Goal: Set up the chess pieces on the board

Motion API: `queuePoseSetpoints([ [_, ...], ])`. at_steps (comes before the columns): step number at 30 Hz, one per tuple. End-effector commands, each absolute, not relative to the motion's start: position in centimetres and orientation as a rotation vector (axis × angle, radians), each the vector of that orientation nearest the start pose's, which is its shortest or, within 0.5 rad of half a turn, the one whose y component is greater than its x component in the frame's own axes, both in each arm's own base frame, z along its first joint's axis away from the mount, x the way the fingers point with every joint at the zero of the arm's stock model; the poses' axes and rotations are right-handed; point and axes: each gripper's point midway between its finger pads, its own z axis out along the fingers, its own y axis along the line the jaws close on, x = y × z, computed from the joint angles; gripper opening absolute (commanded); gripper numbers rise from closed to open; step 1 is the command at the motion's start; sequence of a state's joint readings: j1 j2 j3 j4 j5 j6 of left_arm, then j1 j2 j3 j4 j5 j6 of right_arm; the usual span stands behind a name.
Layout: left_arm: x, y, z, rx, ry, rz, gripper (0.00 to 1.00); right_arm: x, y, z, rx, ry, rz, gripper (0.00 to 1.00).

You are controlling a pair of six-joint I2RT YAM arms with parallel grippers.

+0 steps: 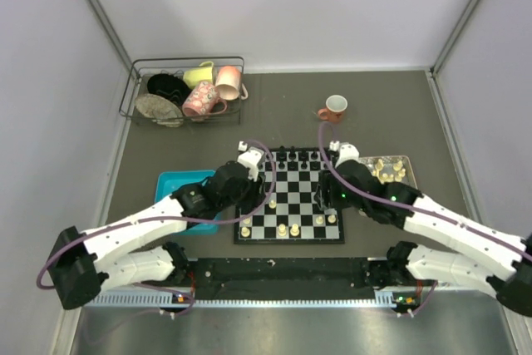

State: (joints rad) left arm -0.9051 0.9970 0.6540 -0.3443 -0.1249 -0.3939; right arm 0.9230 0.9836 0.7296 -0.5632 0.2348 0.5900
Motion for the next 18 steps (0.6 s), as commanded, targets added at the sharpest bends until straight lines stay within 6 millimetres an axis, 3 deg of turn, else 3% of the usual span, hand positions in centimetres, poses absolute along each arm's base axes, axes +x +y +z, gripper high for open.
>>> queuePoseSetpoints([
  [1,21.2,-26.2,14.4,0.552,2.167,-0.587,0.47,18.5,20.3,17.1,-0.175,2.243,0.529,0.56],
  [2,21.2,-26.7,13.2,0.580,2.208,-0.576,0.47,18.4,20.0,17.4,-0.167,2.235,0.534,0.56],
  [3,21.4,-27.3,13.3,0.589,2.211,-0.582,0.47,18.1,19.6,17.8,-0.157,2.224,0.547,0.56],
  [8,22.4,-28.4,10.3,0.624,2.292,-0.521,0.47,17.3,18.4,18.2,-0.127,2.213,0.562,0.57],
  [18,22.3,-29.4,7.6,0.660,2.354,-0.525,0.38,16.6,17.3,17.9,-0.112,2.217,0.556,0.58],
])
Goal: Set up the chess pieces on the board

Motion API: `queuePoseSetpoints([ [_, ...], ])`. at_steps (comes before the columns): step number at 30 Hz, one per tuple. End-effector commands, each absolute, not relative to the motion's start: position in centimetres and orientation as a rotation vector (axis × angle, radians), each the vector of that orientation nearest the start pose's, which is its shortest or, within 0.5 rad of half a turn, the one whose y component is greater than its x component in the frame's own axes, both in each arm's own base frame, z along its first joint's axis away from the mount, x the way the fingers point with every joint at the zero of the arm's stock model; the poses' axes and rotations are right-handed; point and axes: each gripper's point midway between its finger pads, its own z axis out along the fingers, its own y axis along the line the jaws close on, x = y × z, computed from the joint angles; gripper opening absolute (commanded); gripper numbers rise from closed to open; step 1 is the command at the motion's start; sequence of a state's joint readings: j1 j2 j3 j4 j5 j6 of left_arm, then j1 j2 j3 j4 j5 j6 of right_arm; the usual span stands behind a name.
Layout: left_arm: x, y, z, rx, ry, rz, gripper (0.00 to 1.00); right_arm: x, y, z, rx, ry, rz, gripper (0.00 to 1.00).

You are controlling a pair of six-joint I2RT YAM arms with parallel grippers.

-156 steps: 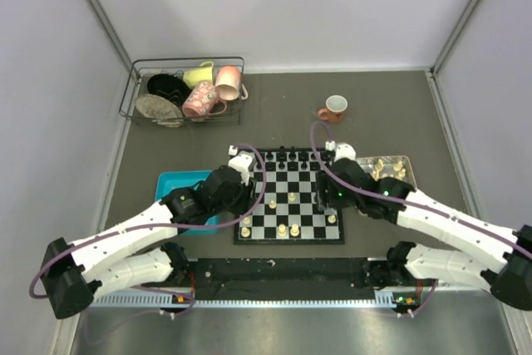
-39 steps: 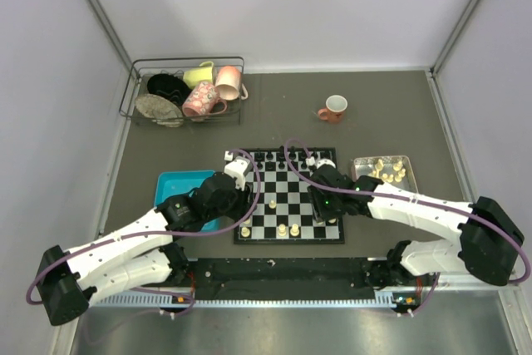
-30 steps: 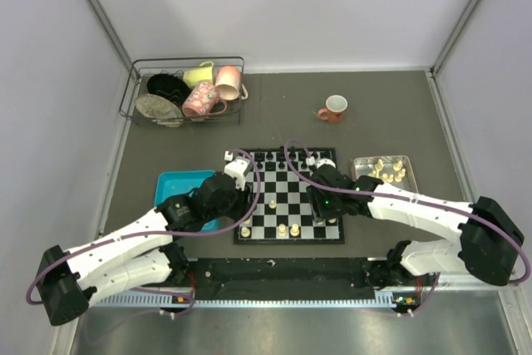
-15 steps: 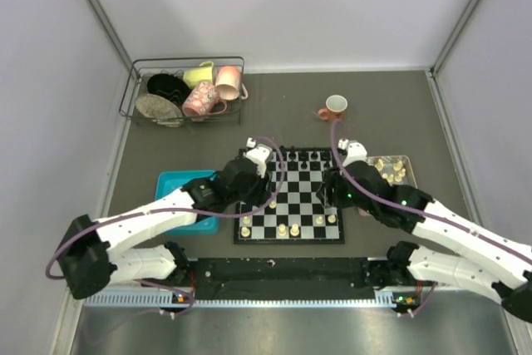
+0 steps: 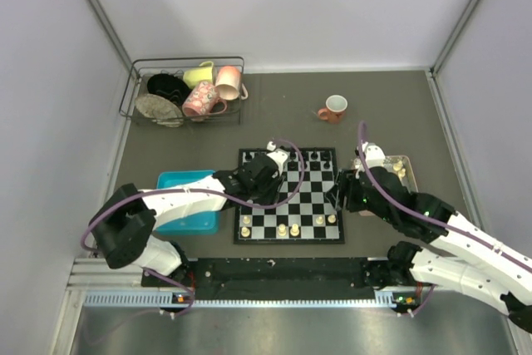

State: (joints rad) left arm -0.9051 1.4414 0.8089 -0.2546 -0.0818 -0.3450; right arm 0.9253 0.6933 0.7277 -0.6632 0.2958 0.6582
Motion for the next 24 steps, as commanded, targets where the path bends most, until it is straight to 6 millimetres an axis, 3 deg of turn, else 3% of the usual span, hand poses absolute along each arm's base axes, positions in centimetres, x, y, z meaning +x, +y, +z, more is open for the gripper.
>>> queuePoseSetpoints([
  [1,22.2,-29.5,7.3,0.664,2.360,-0.528,0.35,16.6,17.3,17.7,-0.114,2.221,0.554,0.58],
  [14,21.5,-29.0,7.1,0.667,2.368,-0.544,0.16,16.5,17.1,17.1,-0.111,2.234,0.539,0.58],
  [24,19.7,-26.6,8.4,0.614,2.372,-0.539,0.14,16.5,17.0,16.3,-0.107,2.253,0.522,0.58],
])
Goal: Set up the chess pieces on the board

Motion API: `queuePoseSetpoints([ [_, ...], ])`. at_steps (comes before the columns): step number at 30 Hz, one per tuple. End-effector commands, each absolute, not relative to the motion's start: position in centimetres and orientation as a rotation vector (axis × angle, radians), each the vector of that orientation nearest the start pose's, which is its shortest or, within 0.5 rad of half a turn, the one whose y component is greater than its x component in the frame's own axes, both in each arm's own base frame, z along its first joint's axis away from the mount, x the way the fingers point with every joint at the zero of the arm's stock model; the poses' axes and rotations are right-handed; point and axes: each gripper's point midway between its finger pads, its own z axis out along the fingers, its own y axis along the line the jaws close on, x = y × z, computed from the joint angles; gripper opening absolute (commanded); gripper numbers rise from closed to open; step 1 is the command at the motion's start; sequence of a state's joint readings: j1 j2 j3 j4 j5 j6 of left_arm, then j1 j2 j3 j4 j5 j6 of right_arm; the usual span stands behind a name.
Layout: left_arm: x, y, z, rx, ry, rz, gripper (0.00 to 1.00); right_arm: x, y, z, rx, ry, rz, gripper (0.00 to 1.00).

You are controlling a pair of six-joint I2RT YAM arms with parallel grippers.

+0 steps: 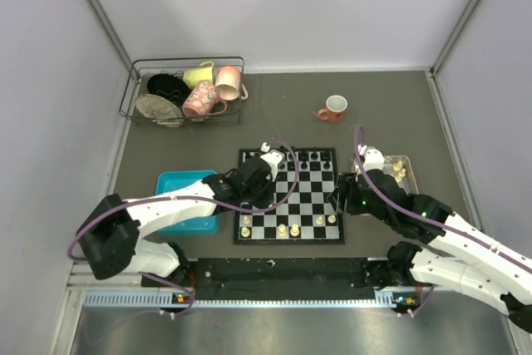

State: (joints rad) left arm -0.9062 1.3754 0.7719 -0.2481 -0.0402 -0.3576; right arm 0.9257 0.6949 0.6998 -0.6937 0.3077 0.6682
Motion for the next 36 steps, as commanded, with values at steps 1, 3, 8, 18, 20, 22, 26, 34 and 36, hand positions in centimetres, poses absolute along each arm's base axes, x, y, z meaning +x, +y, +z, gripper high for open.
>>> queuePoseSetpoints([
  [1,19.5,-26.5,9.1,0.603,2.356,-0.557,0.14,16.5,17.1,16.1,-0.107,2.258,0.517,0.58],
  [3,18.8,-26.1,9.1,0.604,2.359,-0.564,0.14,16.5,17.1,16.0,-0.109,2.262,0.515,0.58],
  [8,17.6,-25.7,9.6,0.614,2.347,-0.597,0.14,16.6,17.2,15.8,-0.109,2.265,0.513,0.59],
  [18,16.6,-24.8,8.1,0.602,2.379,-0.591,0.15,16.4,17.4,15.5,-0.113,2.270,0.525,0.59],
  [20,16.5,-24.7,7.8,0.600,2.385,-0.590,0.14,16.4,17.4,15.5,-0.112,2.272,0.525,0.59],
  [22,16.4,-24.7,7.7,0.596,2.385,-0.594,0.14,16.4,17.4,15.5,-0.111,2.271,0.526,0.58],
  [26,16.4,-24.8,7.7,0.595,2.385,-0.599,0.15,16.4,17.4,15.4,-0.111,2.274,0.524,0.59],
  [34,16.2,-24.7,7.1,0.610,2.397,-0.584,0.14,16.3,17.3,15.1,-0.112,2.275,0.527,0.59],
  [36,16.3,-24.7,7.2,0.611,2.395,-0.580,0.14,16.4,17.3,15.1,-0.113,2.274,0.525,0.59],
])
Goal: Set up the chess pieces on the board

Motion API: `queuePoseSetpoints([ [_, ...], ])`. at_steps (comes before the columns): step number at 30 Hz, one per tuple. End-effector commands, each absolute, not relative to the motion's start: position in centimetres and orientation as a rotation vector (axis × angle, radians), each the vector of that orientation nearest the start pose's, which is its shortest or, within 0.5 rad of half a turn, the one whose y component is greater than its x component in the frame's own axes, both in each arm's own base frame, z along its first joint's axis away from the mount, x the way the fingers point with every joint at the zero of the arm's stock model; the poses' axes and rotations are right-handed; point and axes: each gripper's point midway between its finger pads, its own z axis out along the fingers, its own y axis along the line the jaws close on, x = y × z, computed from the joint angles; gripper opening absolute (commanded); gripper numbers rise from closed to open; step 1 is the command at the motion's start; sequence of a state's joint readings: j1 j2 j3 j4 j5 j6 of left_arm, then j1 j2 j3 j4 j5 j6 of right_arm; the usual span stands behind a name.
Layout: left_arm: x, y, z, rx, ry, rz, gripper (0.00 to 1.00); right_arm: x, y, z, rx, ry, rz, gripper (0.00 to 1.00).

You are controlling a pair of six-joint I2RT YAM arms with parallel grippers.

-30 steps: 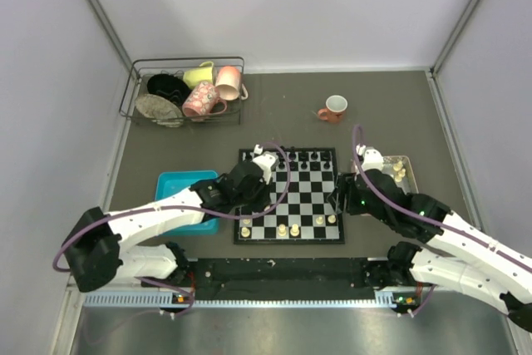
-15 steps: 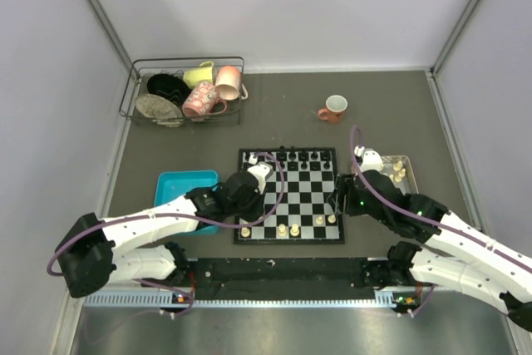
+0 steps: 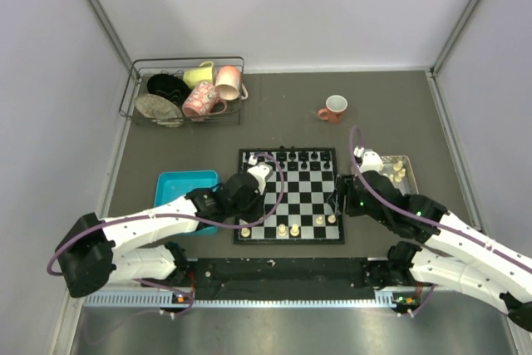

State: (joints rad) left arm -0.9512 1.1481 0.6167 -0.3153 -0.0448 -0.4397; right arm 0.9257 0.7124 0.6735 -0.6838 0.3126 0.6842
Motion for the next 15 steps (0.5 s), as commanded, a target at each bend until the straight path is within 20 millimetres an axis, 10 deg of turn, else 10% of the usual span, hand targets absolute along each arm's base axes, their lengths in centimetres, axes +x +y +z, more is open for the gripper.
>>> queuePoseSetpoints([
  [1,16.28,-24.63,7.07,0.613,2.399,-0.576,0.14,16.31,17.30,15.09,-0.112,2.276,0.526,0.59],
  [15,16.31,-24.51,6.50,0.625,2.415,-0.548,0.14,16.35,17.38,14.97,-0.116,2.279,0.524,0.59],
])
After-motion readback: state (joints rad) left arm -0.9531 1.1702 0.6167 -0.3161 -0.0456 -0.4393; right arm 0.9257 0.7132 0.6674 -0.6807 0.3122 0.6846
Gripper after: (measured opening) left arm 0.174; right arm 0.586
